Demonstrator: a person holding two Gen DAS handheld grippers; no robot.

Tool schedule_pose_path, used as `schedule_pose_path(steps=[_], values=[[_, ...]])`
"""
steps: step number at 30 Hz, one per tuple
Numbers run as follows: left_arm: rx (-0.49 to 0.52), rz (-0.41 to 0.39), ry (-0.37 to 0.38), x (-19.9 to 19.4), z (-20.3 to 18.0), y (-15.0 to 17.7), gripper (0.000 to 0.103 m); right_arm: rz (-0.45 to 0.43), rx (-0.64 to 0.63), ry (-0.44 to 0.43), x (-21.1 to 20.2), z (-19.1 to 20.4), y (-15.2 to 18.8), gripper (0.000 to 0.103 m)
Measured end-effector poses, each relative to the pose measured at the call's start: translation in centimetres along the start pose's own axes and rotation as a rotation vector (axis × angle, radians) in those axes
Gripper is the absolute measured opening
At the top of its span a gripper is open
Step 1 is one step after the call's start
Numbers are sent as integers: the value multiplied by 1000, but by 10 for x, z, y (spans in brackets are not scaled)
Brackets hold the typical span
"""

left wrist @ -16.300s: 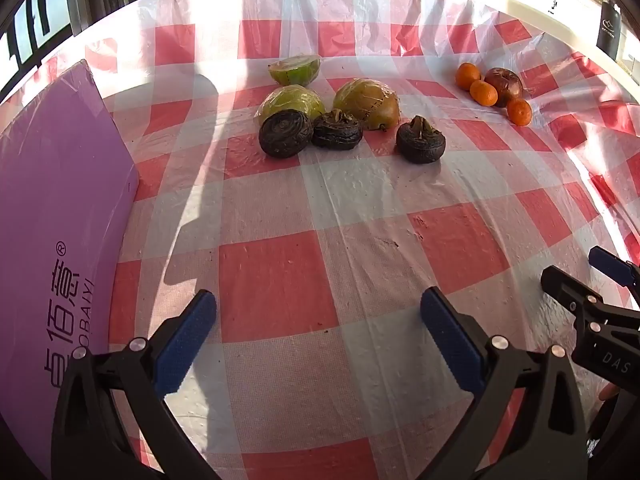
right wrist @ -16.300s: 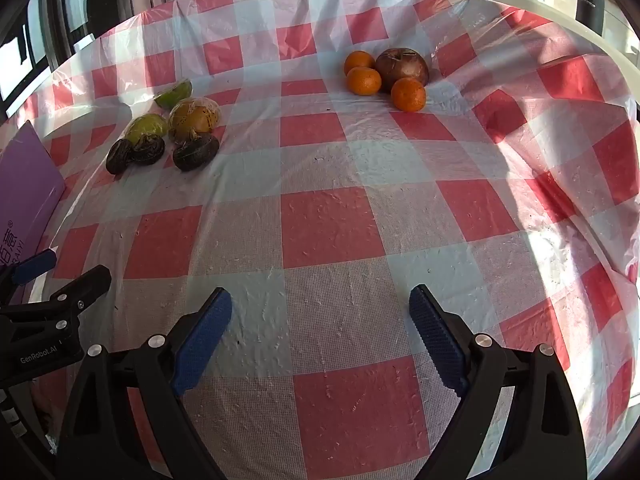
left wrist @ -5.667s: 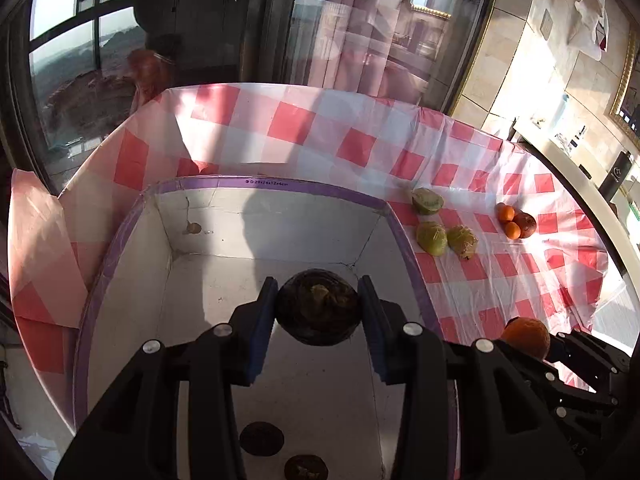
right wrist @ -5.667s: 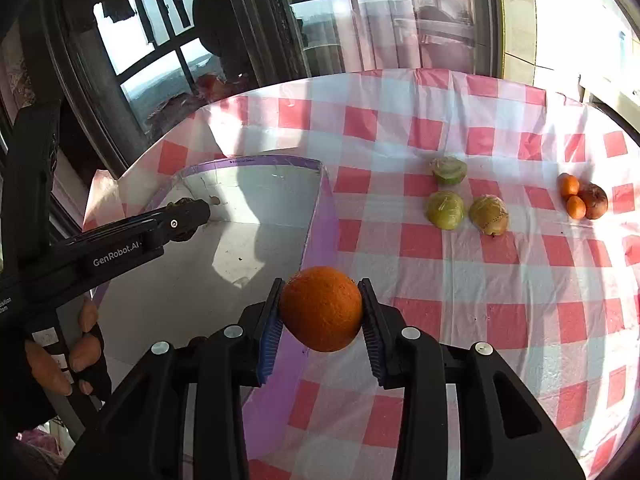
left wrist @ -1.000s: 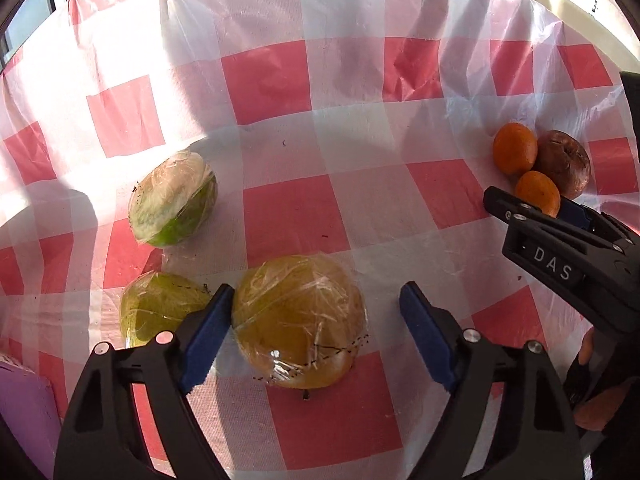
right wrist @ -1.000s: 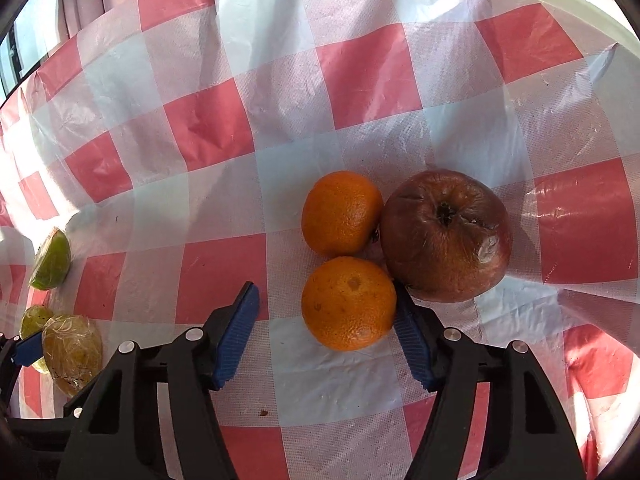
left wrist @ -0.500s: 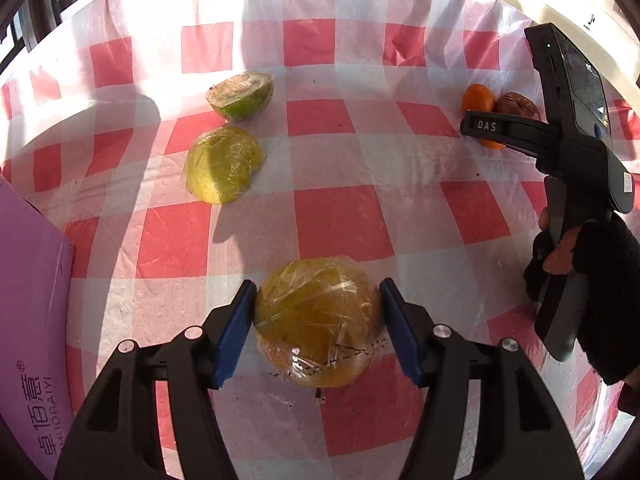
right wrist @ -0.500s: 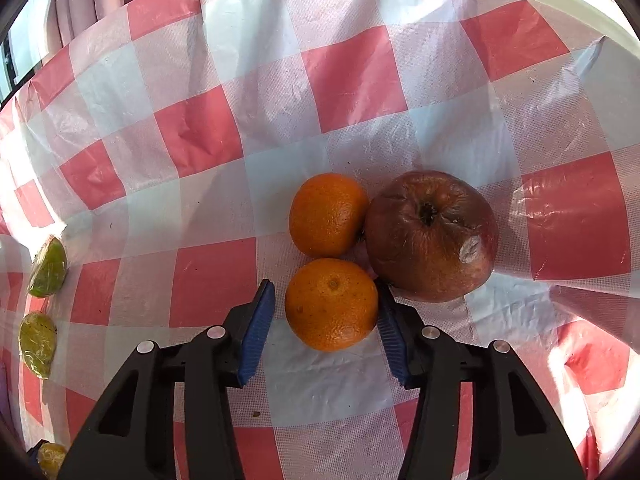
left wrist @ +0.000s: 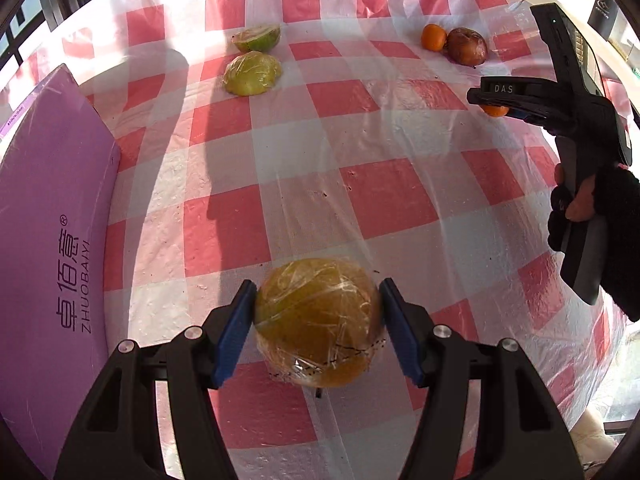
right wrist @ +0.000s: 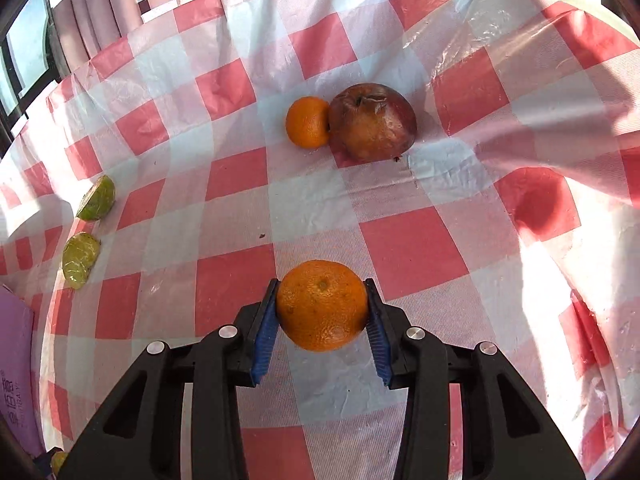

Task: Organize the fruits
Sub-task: 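Carry the orange and the wrapped yellow fruit over the white box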

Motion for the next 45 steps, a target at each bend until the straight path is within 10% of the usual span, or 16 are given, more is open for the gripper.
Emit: schedule_pose_path(steps=[20,45], values=[[125,-51,111,-49,24,4,63,156,-145,-31,-101,63,140,40],[157,-242,277,-123,62,-26,63,114,-148,16,-139,123,147,40]])
Point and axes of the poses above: each gripper's, at about its wrist camera, not at the fingertips, and x roughly the way its jaws point, z to its left, y to its underside, the point moved 4 cm from there along x, roughly the way its jaws point, and after that the axes turned 5 degrees about y, right-handed, at the moved point
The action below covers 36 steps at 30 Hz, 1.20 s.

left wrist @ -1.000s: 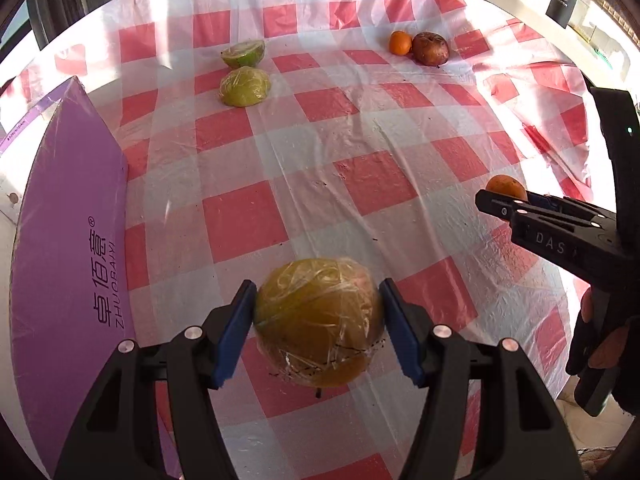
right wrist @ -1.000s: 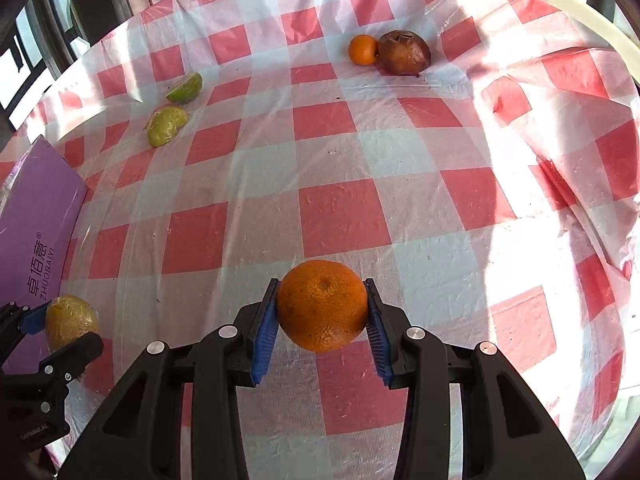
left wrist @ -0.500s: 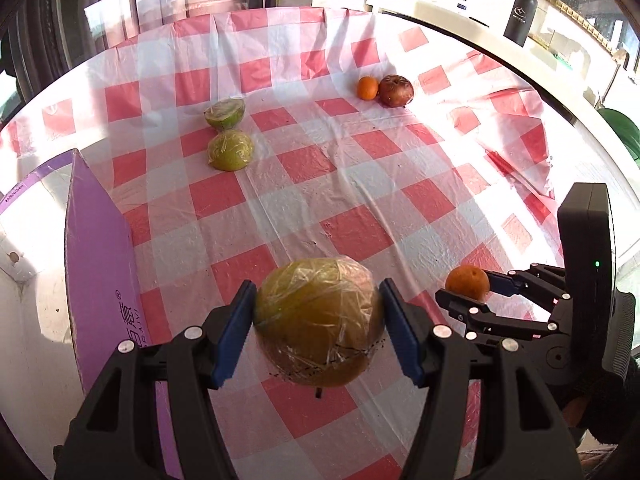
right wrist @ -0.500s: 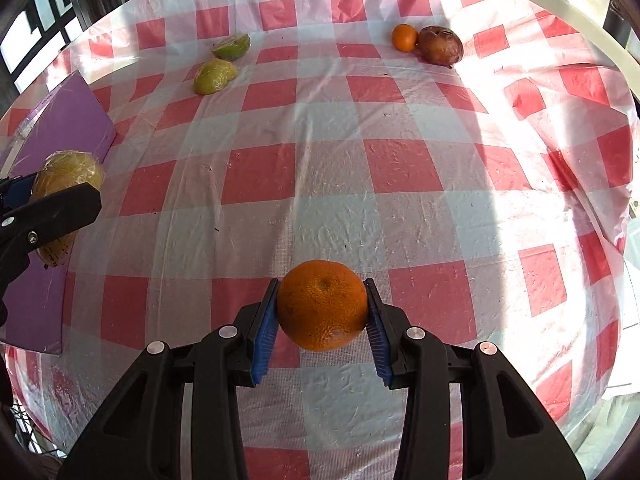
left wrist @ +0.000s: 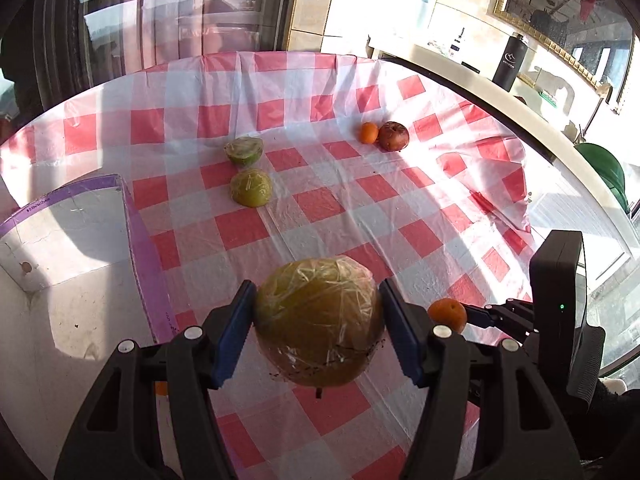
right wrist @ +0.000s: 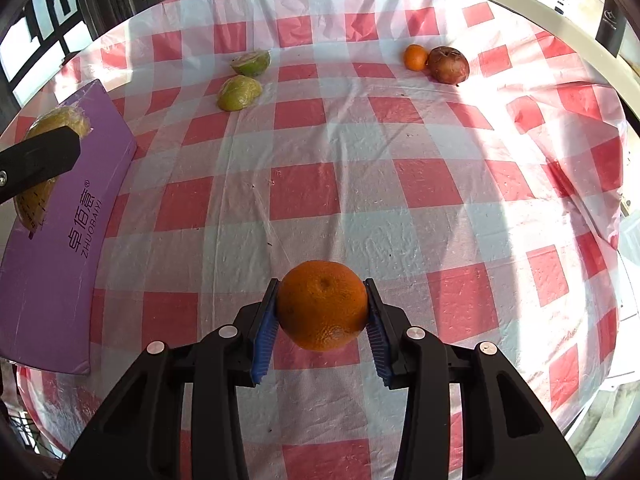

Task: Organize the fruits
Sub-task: 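Carry the orange and the wrapped yellow fruit over the white box, then lower both held fruits into the white box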

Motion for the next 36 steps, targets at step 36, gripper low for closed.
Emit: schedule_pose_path(steps=[36], values=[[-313,115,-505,-114,201,106,63,-125,-623,-364,-75,261,11,40]])
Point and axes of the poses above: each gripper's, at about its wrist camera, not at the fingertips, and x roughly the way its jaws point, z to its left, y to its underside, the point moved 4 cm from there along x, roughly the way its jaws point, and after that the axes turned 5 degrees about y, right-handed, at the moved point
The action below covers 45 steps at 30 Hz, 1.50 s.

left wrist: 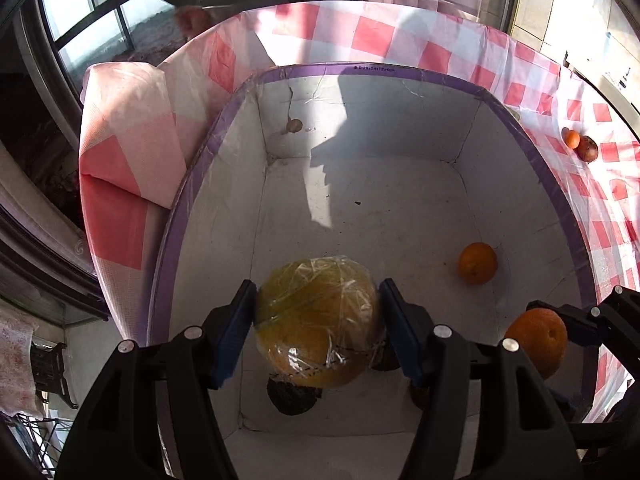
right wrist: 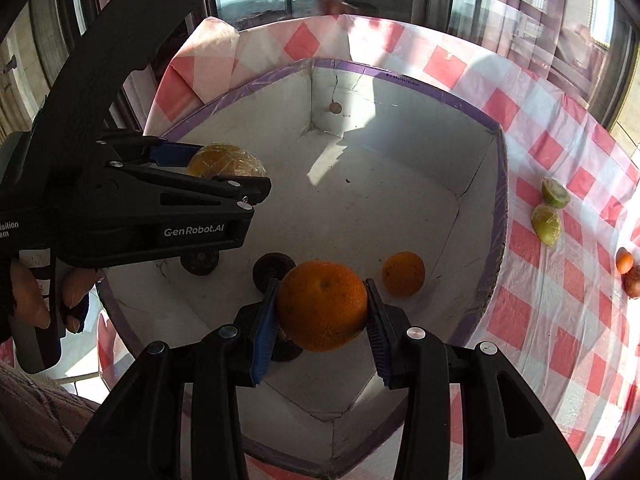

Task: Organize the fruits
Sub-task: 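Lower both held fruits into the white box, then move both open tools back toward the fruits on the table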

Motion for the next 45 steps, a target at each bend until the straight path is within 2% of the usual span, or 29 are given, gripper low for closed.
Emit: schedule_pose_path(steps=[4,9,12,13,14,15,22,28,33,34,43,45], values=[[-4,32,0,7,3,6,63,11,-18,20,3,4,6,41],[19,28,-9,7,0,4,64,12,-30,43,3,7,8,43],[23,46,-7,10,-1,5,65,8,-23,25,2,7,7,50],[17,46,-3,10,0,5,67,10,-30,23,2,9,7,57],[13,44,1,10,0,4,69,9,-45,25,2,12,8,60],[13,43,1,9,0,4,73,7,-55,29,2,14,9,60],[-2,47,18,10,1,4,80,3,-38,15,3,13,8,64],[-47,58,7,11,6,3,91,-5,-23,-19,-1,9,9,65],[-56,58,-30,10,6,4,93,-39,6,-73,-13,5,10,77],[-55,54,-38,10,6,4,93,-37,10,-68,-14,4,11,83],[-114,51,-63,9,-14,4,96,-100,65,-169,-40,-18,19,81],[-114,45,-65,8,-25,1,96,-123,105,-160,-50,-34,22,85]])
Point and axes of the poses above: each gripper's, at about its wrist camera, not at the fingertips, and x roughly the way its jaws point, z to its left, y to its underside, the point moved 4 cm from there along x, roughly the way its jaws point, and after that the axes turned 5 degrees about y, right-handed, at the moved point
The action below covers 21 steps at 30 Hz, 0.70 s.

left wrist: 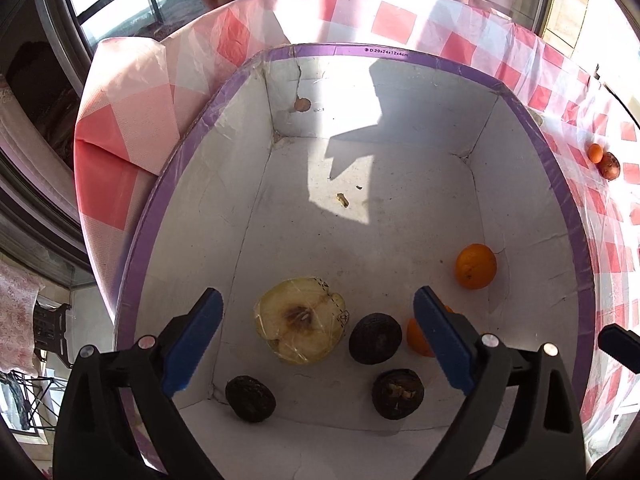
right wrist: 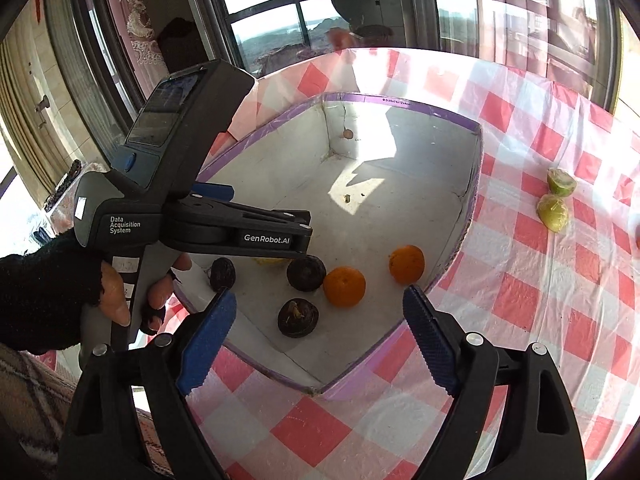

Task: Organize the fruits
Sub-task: 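Move both open tools back toward the fruits on the table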

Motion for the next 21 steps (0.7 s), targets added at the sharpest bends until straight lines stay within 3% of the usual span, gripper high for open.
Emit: schedule_pose_path(steps=[3,7,13,21], values=[[-7,-18,8,-4,-19,-7,96,-13,161,28,-12,-45,6,85],[-12,-62,38,-13,-52,-22,96,34,368,135,-19,-114,29,85],[33,-191,193,-35,-129,-43,101,104,487,274,-27,-189,65,87],[273,-55,284,2,-262,-29,101,194,546,385,-28,-269,108,87]])
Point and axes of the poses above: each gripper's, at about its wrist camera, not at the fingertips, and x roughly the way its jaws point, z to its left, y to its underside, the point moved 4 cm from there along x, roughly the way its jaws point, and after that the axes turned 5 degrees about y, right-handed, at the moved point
